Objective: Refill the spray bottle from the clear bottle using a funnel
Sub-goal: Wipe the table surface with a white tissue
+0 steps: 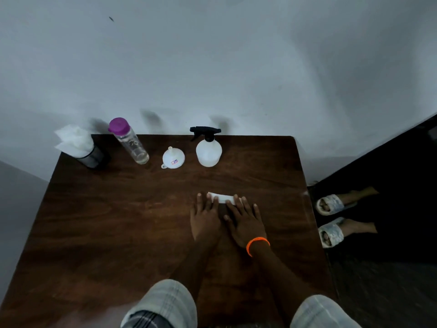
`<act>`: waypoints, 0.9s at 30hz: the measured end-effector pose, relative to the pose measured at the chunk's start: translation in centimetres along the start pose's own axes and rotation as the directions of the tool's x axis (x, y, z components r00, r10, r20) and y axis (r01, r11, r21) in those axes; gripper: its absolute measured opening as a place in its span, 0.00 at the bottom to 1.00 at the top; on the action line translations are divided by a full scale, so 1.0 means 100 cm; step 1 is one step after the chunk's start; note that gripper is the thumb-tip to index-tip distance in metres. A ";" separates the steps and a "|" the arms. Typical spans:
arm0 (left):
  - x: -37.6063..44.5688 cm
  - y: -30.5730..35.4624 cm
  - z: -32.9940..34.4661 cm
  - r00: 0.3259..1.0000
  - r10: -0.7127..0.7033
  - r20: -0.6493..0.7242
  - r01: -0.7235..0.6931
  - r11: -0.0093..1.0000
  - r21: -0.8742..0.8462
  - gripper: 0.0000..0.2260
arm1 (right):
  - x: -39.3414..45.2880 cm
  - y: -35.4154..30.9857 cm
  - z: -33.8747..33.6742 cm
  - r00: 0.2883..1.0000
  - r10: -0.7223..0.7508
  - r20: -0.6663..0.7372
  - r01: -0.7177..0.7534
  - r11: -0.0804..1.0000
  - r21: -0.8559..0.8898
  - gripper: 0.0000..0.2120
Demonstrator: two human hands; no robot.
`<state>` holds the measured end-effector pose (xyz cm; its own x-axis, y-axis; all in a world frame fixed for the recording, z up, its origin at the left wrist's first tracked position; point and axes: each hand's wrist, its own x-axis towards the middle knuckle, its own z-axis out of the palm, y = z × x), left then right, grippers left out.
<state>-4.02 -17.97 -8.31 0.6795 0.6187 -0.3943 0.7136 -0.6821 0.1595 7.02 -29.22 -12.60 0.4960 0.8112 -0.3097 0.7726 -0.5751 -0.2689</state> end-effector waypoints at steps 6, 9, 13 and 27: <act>0.056 0.015 -0.021 1.000 0.011 -0.015 -0.011 1.000 -0.019 0.31 | 0.058 0.020 -0.022 1.000 0.008 -0.024 -0.008 1.000 -0.011 0.28; 0.077 0.027 -0.026 1.000 0.013 -0.006 -0.013 1.000 -0.026 0.32 | 0.079 0.033 -0.034 0.999 0.011 -0.036 -0.012 1.000 -0.007 0.29; 0.094 0.049 -0.031 0.999 0.036 -0.013 -0.037 0.999 -0.039 0.31 | 0.093 0.055 -0.044 0.999 0.031 -0.023 -0.031 1.000 -0.004 0.27; 0.046 0.080 -0.011 0.982 0.188 0.029 -0.189 0.980 0.068 0.28 | 0.014 0.081 -0.029 0.990 0.142 -0.022 -0.141 0.989 0.042 0.33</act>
<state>5.02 -20.13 -7.90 0.7962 0.4681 -0.3833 0.5588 -0.8118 0.1695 15.12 -32.39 -12.53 0.6090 0.7237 -0.3246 0.6779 -0.6874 -0.2608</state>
